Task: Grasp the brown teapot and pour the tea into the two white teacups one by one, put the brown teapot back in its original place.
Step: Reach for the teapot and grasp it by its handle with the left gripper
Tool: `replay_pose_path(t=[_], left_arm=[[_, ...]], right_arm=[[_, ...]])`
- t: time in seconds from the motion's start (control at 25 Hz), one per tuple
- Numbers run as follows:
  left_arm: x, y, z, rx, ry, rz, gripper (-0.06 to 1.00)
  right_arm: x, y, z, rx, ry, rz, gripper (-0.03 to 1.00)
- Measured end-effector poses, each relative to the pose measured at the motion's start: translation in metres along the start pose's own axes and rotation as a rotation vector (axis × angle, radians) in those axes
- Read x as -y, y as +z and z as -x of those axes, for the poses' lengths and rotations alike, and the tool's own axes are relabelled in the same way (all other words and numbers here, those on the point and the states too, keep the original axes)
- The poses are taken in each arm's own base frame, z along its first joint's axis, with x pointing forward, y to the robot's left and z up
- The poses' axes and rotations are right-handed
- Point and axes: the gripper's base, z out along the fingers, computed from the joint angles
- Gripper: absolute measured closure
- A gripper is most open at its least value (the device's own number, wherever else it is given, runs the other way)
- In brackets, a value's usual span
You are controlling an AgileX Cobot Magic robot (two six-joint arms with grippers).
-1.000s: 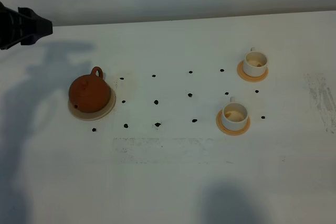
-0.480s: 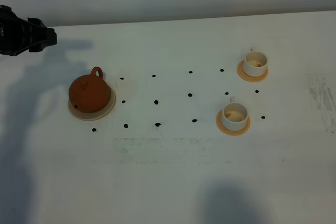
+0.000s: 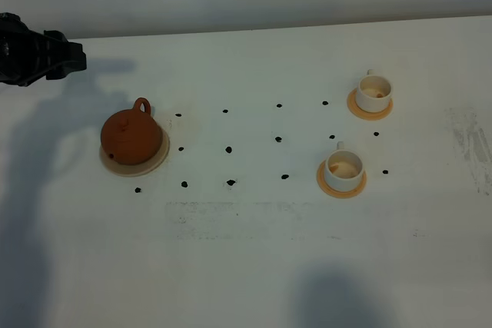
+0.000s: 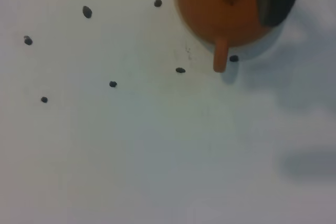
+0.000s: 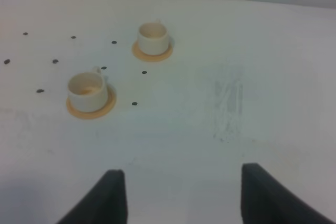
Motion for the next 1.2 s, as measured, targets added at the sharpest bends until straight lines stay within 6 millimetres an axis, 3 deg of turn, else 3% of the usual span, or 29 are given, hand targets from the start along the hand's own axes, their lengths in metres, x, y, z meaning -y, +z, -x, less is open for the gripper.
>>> replay_pose_path(t=[0.2,0.4,0.88,1.2], left_arm=[[0.001,0.0,0.0,-0.006,0.025,0.005,0.41],[0.017,0.01,0.006,-0.008,0.103,-0.008,0.41],[0.028,0.079,0.021,-0.178,0.037,-0.047,0.41],[0.041,0.101,0.011,-0.258,0.019,-0.034,0.41]], right_arm=[[0.0,0.0,0.0,0.0,0.001,0.002,0.5],[0.0,0.0,0.0,0.0,0.001,0.002,0.5],[0.0,0.0,0.0,0.0,0.001,0.003,0.5],[0.0,0.0,0.0,0.001,0.001,0.003,0.5]])
